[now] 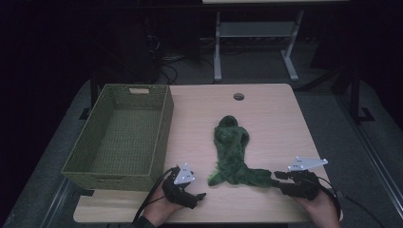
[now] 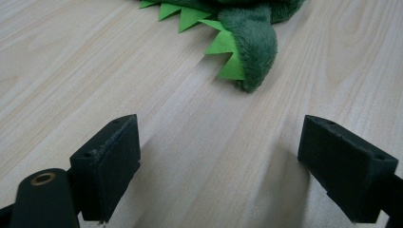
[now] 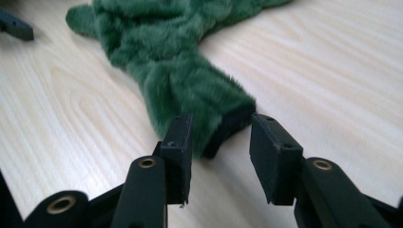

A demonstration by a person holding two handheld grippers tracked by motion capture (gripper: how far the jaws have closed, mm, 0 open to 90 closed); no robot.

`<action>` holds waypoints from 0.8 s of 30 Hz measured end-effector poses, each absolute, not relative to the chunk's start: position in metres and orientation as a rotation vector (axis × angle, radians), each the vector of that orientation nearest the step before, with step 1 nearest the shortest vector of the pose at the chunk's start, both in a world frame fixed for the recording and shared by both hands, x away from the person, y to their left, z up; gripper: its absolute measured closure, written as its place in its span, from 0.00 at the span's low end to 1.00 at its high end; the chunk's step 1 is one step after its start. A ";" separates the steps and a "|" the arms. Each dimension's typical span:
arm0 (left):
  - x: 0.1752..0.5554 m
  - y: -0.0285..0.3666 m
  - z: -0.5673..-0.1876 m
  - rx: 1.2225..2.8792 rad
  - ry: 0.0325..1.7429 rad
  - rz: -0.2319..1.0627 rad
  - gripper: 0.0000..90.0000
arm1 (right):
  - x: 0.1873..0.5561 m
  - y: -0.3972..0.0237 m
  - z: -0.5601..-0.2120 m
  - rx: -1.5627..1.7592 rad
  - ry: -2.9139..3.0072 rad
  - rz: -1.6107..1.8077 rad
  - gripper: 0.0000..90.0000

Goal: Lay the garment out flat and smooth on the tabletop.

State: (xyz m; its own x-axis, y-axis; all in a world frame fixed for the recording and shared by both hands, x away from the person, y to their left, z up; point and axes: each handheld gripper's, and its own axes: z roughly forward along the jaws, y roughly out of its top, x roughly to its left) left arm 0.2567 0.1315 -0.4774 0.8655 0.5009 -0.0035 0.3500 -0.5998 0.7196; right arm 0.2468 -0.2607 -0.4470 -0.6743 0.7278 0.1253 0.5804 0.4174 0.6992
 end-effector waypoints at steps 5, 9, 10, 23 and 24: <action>0.257 0.131 -0.477 2.272 0.612 0.255 0.15 | 0.241 -0.263 -0.454 1.165 2.504 1.086 0.63; 0.257 0.131 -0.477 2.272 0.612 0.255 0.15 | 0.240 -0.260 -0.459 1.176 2.541 1.087 0.64; 0.257 0.131 -0.477 2.272 0.611 0.255 0.15 | 0.241 -0.259 -0.460 1.182 2.548 1.086 0.66; 0.257 0.131 -0.477 2.272 0.611 0.255 0.15 | 0.245 -0.255 -0.440 1.091 2.522 1.219 0.93; 0.257 0.131 -0.477 2.273 0.611 0.256 0.15 | 0.247 -0.254 -0.438 1.067 2.515 1.230 0.93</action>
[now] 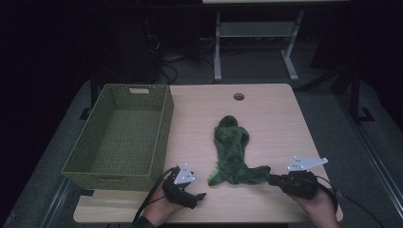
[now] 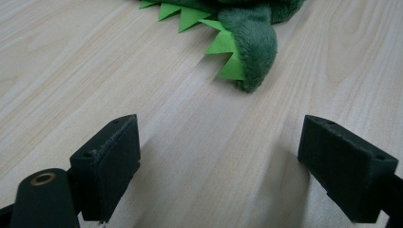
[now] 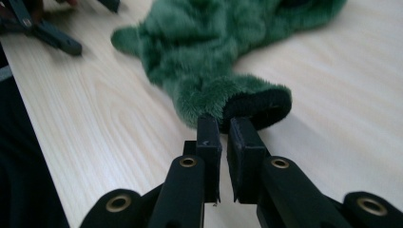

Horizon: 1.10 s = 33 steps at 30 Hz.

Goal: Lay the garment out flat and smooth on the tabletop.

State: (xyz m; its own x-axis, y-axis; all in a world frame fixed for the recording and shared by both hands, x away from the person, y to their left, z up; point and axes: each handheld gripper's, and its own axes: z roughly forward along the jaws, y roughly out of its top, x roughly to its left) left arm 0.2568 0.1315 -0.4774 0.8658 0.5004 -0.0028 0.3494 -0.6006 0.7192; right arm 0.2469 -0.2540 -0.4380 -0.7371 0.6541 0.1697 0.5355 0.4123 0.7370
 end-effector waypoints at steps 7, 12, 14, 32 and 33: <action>0.257 0.131 -0.477 2.273 0.610 0.256 0.15 | 0.260 -0.238 -0.425 0.984 2.500 1.255 0.93; 0.257 0.131 -0.477 2.270 0.612 0.255 0.15 | 0.271 -0.223 -0.416 0.915 2.493 1.265 0.93; 0.257 0.131 -0.477 2.273 0.607 0.258 0.15 | 0.277 -0.216 -0.413 0.878 2.496 1.254 0.93; 0.258 0.131 -0.477 2.274 0.605 0.258 0.15 | 0.318 -0.146 -0.419 0.762 2.572 1.245 0.80; 0.257 0.131 -0.477 2.273 0.605 0.257 0.15 | 0.319 -0.145 -0.417 0.759 2.556 1.249 0.80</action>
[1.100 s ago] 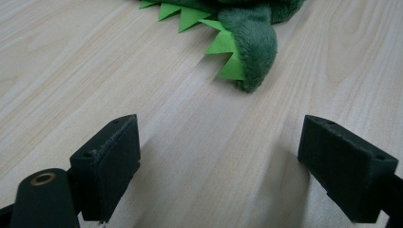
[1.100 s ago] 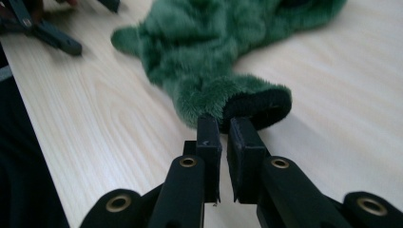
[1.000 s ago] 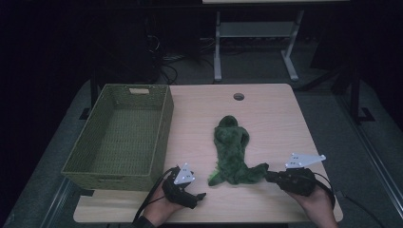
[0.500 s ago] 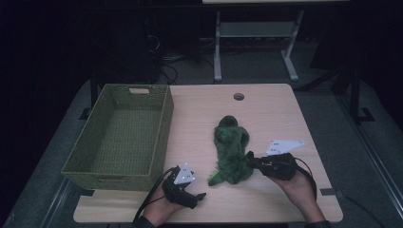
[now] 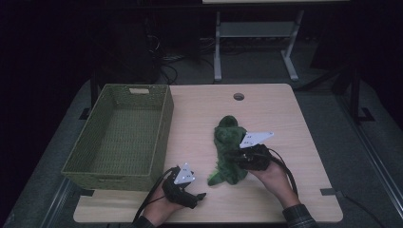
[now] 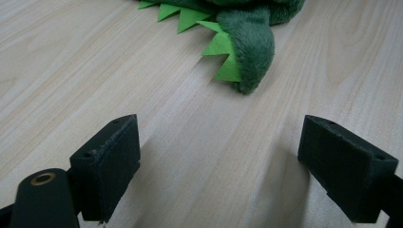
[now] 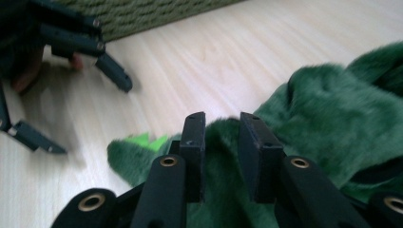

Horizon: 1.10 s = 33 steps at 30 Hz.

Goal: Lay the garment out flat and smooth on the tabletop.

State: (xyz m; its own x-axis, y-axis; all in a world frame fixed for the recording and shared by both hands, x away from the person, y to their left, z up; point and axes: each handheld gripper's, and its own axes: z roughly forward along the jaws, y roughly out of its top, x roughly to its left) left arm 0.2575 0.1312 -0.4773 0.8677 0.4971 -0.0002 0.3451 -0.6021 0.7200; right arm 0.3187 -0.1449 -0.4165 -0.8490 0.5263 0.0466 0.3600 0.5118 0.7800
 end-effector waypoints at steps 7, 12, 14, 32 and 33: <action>0.258 0.131 -0.477 2.276 0.600 0.259 0.15 | 0.325 -0.154 -0.418 0.838 2.567 1.207 0.96; 0.258 0.131 -0.477 2.273 0.606 0.253 0.15 | 0.332 -0.145 -0.441 0.837 2.655 1.132 1.00; 0.258 0.131 -0.477 2.273 0.606 0.253 0.15 | 0.334 -0.142 -0.446 0.850 2.684 1.117 1.00; 0.259 0.129 -0.476 2.281 0.617 0.254 0.15 | 0.333 -0.149 -0.443 0.864 2.641 1.161 0.83; 0.259 0.128 -0.476 2.285 0.622 0.253 0.15 | 0.333 -0.152 -0.439 0.876 2.626 1.192 0.80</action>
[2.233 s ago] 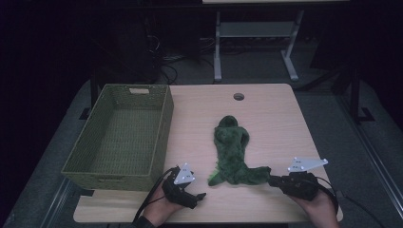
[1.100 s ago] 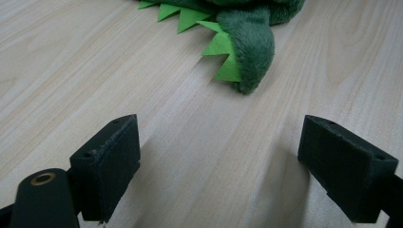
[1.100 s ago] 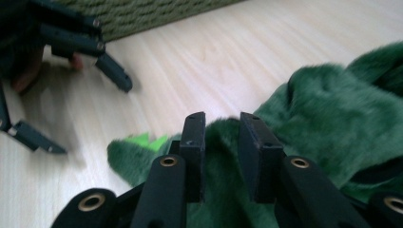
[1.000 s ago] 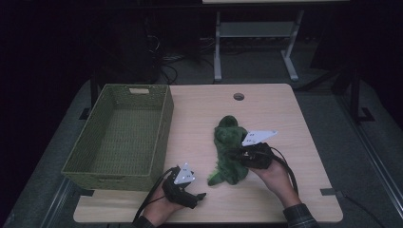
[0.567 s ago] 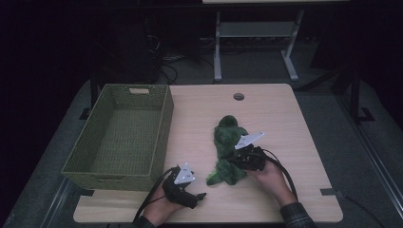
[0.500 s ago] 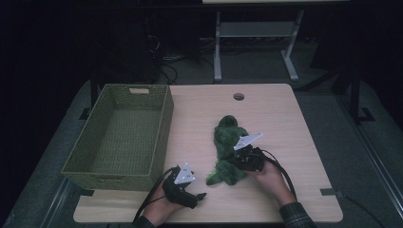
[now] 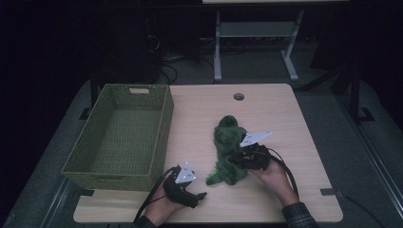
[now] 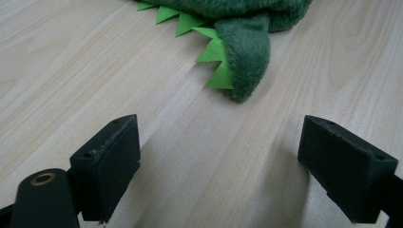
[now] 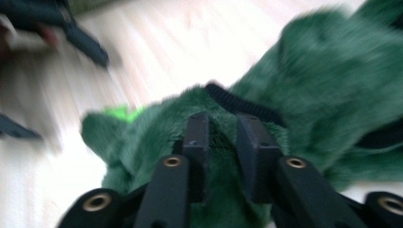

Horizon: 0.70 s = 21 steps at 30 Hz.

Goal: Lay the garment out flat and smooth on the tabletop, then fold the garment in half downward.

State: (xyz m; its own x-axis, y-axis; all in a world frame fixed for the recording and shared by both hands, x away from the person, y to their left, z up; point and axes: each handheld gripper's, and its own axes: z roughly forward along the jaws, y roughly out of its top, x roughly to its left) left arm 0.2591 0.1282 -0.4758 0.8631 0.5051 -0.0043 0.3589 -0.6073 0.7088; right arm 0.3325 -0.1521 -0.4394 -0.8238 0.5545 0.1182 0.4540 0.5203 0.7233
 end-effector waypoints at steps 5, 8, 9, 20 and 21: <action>0.262 0.126 -0.472 2.299 0.642 0.230 0.16 | 0.332 -0.164 -0.427 0.900 2.550 1.264 0.71; 0.265 0.127 -0.469 2.283 0.649 0.213 0.19 | 0.332 -0.169 -0.420 0.919 2.518 1.297 0.71; 0.266 0.127 -0.467 2.279 0.650 0.208 0.21 | 0.333 -0.171 -0.418 0.917 2.512 1.294 0.71; 0.283 0.114 -0.444 2.242 0.625 0.104 0.62 | 0.339 -0.178 -0.416 0.940 2.497 1.311 0.72; 0.286 0.112 -0.441 2.245 0.614 0.091 0.68 | 0.340 -0.178 -0.416 0.945 2.502 1.306 0.72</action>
State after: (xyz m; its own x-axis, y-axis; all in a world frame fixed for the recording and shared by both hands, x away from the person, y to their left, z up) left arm 0.2856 0.1122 -0.4413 0.8801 0.4573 -0.1277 0.4006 -0.5708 0.7167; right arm 0.3395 -0.1778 -0.4160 -0.7864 0.6020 0.1385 0.4578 0.4174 0.7849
